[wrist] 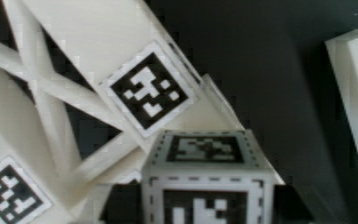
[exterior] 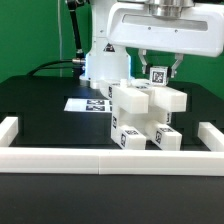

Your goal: Assemble chair

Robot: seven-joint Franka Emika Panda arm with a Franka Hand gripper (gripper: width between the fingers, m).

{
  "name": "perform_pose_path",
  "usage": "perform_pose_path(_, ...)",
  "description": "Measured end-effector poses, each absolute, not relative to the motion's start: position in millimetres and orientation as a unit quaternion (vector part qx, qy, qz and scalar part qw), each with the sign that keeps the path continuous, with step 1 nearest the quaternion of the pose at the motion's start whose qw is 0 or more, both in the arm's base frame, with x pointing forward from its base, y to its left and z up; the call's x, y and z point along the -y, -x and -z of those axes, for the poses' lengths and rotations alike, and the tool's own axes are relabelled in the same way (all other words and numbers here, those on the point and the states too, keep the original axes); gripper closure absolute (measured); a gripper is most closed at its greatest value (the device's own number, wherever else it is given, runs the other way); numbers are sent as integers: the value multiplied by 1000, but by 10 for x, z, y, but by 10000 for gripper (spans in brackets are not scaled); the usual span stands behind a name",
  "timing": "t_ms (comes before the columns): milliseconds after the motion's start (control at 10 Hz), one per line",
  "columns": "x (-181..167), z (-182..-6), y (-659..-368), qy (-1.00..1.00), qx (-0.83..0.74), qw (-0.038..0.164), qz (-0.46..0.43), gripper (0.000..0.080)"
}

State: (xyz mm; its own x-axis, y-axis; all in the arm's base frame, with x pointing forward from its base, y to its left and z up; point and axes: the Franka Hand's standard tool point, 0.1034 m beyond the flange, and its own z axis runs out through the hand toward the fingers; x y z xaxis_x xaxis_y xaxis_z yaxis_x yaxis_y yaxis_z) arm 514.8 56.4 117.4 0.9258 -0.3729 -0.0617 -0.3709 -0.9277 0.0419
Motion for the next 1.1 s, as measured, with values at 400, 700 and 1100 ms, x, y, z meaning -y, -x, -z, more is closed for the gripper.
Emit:
perform_pose_path(400,-552,-1176,-5220,-982,186,14,19,509)
perform_pose_path(700,-552,-1176,-5220,-982,186,14,19,509)
perform_pose_path(1100,-552,-1176,-5220,-980,198,14,19,509)
